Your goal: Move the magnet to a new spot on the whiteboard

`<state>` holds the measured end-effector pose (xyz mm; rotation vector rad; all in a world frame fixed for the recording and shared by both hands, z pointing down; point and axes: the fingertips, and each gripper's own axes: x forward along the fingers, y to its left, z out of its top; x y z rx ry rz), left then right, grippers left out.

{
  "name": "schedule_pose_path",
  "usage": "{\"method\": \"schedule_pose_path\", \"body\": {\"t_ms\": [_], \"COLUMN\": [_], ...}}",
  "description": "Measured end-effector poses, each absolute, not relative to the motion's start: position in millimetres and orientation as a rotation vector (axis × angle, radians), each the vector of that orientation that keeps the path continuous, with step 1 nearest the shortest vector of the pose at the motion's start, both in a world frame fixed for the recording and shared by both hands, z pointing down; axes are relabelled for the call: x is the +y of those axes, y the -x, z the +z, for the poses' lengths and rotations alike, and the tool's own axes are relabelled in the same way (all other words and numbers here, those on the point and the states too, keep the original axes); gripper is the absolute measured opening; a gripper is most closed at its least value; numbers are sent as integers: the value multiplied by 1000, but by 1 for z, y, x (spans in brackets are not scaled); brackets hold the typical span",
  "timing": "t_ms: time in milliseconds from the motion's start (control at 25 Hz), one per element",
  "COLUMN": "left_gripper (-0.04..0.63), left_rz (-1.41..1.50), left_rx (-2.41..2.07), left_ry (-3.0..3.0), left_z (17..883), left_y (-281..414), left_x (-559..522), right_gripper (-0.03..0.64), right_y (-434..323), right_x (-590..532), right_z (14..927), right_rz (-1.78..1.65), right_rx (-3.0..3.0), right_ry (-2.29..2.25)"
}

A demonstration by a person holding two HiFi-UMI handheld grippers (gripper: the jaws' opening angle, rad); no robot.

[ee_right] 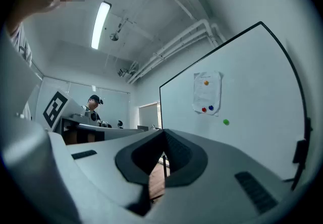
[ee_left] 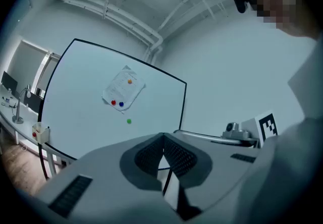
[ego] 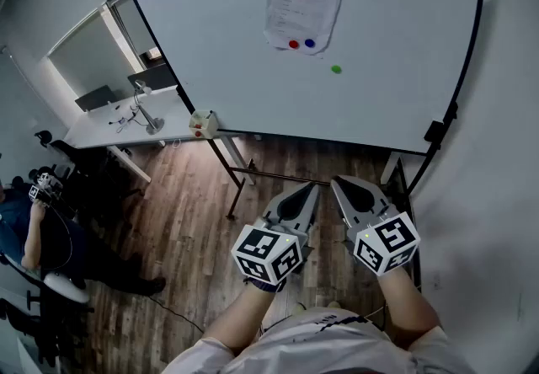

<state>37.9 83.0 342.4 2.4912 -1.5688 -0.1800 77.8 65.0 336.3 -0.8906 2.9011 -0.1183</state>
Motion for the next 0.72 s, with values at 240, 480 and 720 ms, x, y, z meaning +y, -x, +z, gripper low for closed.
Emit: {"method": "schedule_pose_path", "body": {"t_ms": [240, 480, 720], "left_gripper": [11, 11, 11], "left_rz": [-183, -176, -185], "left_rx": [-1566, -1565, -1600], "left_ry": [-2492, -2483, -2444], "left_z": [344, 349, 352], "left_y": [-47, -59, -65], "left_x": [73, 68, 61], "right_gripper": [6, 6, 6], "right_y": [-84, -97, -116], "right_x": [57, 51, 45], "right_z": [337, 337, 330], "right_rz": [-114, -138, -123], "right_rx": [2898, 2878, 2853], "right_ry": [882, 883, 857]}}
